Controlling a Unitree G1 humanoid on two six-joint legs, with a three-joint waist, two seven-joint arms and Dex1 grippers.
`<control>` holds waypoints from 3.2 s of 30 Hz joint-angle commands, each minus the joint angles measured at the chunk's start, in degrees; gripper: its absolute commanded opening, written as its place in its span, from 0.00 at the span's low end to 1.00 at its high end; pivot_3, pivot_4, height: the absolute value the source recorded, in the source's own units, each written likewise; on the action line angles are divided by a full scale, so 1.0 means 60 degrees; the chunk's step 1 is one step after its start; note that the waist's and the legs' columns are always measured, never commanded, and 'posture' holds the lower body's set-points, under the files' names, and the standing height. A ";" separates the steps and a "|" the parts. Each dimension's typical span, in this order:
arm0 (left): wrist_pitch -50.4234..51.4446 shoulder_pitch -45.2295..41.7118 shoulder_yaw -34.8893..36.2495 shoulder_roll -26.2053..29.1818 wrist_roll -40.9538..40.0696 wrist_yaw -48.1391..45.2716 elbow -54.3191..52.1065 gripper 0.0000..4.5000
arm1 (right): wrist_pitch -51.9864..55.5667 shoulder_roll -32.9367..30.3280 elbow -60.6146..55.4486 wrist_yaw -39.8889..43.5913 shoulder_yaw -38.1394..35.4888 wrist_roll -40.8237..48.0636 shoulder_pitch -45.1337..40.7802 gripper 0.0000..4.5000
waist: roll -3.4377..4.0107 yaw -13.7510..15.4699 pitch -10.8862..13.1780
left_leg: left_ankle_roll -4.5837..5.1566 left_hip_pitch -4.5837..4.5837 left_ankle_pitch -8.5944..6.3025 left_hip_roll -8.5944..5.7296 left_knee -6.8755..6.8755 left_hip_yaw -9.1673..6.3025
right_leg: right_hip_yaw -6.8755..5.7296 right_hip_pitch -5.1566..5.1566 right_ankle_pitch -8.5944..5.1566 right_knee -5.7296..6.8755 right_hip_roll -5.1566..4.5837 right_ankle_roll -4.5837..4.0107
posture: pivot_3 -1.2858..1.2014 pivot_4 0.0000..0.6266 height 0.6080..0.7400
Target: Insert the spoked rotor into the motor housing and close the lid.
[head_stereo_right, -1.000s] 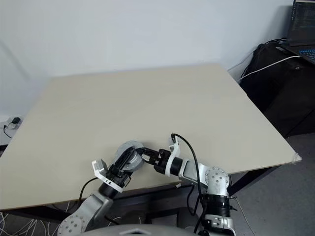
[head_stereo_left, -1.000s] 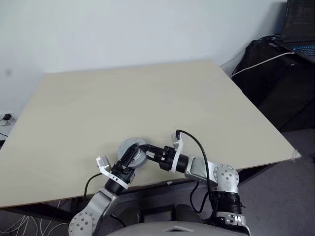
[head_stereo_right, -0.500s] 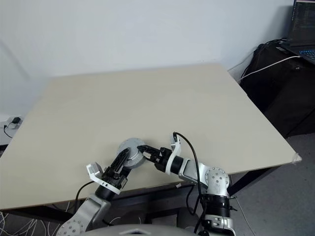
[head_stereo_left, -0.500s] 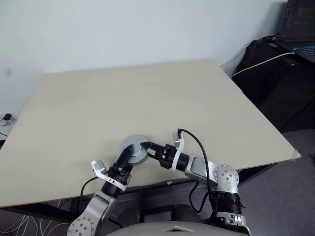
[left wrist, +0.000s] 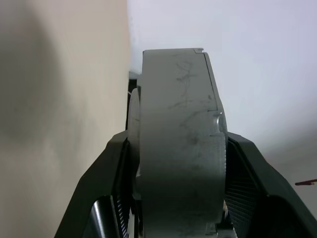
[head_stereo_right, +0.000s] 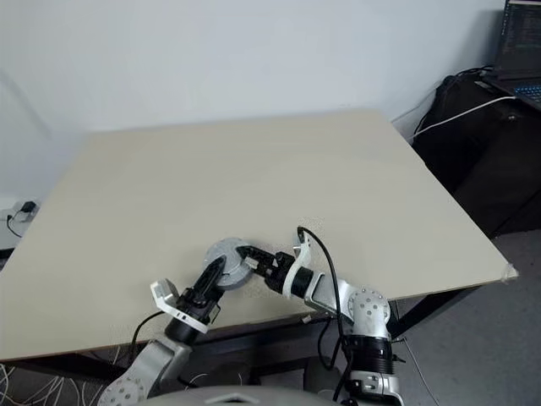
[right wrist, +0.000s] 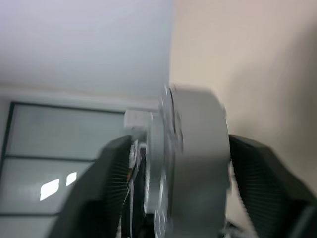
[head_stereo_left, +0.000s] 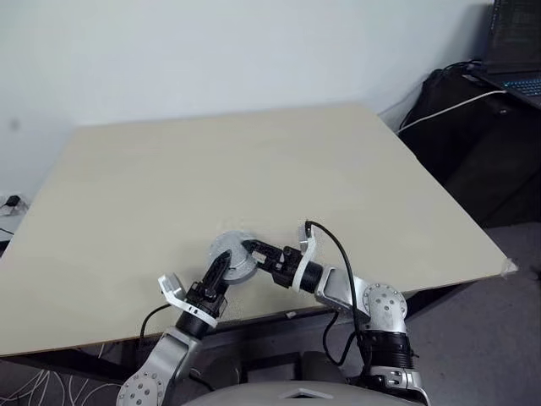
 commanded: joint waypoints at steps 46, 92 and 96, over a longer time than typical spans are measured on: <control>-0.5340 -0.7951 0.3810 -0.0357 0.3740 0.1420 0.7476 0.47 | -1.1943 -0.3132 -0.1209 0.2735 0.3734 -1.1988 0.2992 1.00 | -0.0198 0.0462 0.0057 | -0.0033 0.0037 0.0024 0.0002 0.0083 -0.0002 | 0.0002 0.0112 0.0126 -0.0094 0.0036 0.0065 | 0.52 0.00 1.00; -0.5056 -0.0325 -0.1493 0.1046 0.9681 0.2274 -0.0857 0.99 | -1.2275 -0.1873 -0.1652 0.1351 0.2565 -1.2451 0.4088 1.00 | -0.0064 0.0303 -0.0051 | -0.0013 0.0185 -0.0019 0.0014 0.0028 0.0049 | 0.0033 0.0246 0.0067 -0.0117 -0.0005 0.0069 | 0.52 0.00 1.00; -0.6389 -0.0192 -0.1670 0.0959 1.0917 0.2159 -0.0414 0.99 | -1.2452 -0.1582 -0.1717 0.0780 0.2225 -1.2532 0.4460 1.00 | -0.0051 0.0338 -0.0039 | -0.0012 0.0165 -0.0019 0.0013 0.0021 0.0048 | 0.0035 0.0225 0.0064 -0.0120 -0.0019 0.0069 | 0.52 0.00 1.00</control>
